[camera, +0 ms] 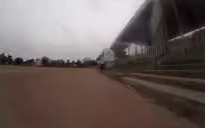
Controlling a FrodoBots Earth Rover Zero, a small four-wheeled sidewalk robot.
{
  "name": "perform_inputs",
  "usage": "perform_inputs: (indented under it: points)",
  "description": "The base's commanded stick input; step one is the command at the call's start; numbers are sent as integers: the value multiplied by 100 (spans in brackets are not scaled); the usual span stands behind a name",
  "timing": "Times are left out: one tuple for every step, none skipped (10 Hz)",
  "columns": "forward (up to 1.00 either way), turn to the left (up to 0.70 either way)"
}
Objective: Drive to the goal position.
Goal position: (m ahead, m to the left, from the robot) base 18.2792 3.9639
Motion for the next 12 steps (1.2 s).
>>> perform_inputs:
  points:
    - [70,0]
    - [70,0]
    - [70,0]
    - [70,0]
    - [70,0]
    - [70,0]
    - [70,0]
    - [70,0]
    - [70,0]
    - [70,0]
    - [70,0]
    - [70,0]
